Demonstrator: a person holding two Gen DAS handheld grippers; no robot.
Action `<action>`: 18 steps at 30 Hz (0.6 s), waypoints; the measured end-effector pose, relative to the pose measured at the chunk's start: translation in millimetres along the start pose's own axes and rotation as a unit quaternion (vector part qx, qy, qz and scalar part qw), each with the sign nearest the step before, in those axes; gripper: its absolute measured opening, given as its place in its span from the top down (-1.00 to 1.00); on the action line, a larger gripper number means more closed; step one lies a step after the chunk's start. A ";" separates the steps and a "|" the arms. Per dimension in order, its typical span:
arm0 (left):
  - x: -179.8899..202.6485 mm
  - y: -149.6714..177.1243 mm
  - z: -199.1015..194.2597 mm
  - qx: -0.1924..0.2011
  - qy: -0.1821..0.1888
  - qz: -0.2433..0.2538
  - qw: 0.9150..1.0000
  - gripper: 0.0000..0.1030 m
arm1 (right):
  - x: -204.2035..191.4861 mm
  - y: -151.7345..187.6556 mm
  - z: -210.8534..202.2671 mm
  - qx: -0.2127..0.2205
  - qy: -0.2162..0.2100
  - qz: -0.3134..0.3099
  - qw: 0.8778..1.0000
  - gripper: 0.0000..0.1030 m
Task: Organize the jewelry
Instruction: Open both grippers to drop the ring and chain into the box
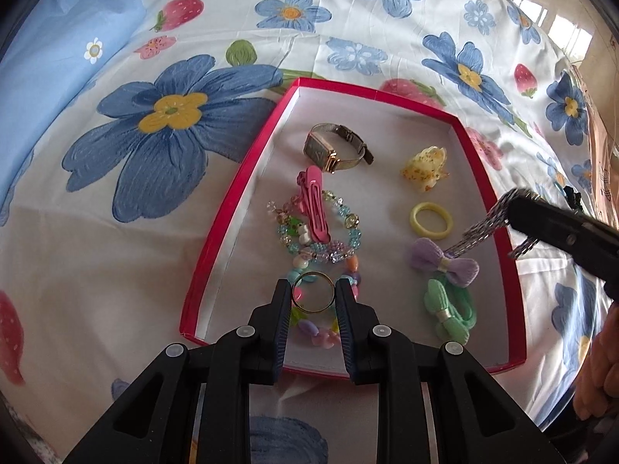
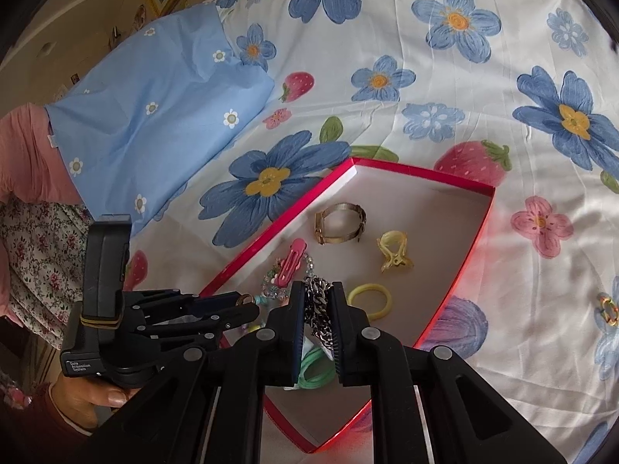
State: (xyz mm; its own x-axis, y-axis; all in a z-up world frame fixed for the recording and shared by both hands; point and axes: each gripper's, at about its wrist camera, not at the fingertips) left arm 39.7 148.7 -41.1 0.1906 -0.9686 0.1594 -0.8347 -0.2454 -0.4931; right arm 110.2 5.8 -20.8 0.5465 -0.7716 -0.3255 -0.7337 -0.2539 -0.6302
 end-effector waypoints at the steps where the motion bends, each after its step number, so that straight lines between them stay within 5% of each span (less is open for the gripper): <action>1: -0.5 0.0 2.3 -0.002 0.000 -0.001 1.000 0.57 | 0.8 2.0 4.3 -0.006 -0.001 0.002 1.000 0.77; 18: 0.6 1.0 10.9 -0.008 0.005 -0.004 1.000 0.55 | 11.9 24.6 43.1 -0.067 -0.002 0.014 0.998 0.76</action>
State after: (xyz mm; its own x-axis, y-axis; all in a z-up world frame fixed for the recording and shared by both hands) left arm 44.6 147.4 -50.8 0.1920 -0.9662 0.1721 -0.8414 -0.2523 -0.4778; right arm 116.0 15.6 -70.5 0.5263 -0.7770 -0.3454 -0.7962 -0.3076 -0.5210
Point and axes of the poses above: each gripper's, at about its wrist camera, not at the fingertips, and z roughly the way its jaws point, x to its right, y to its underside
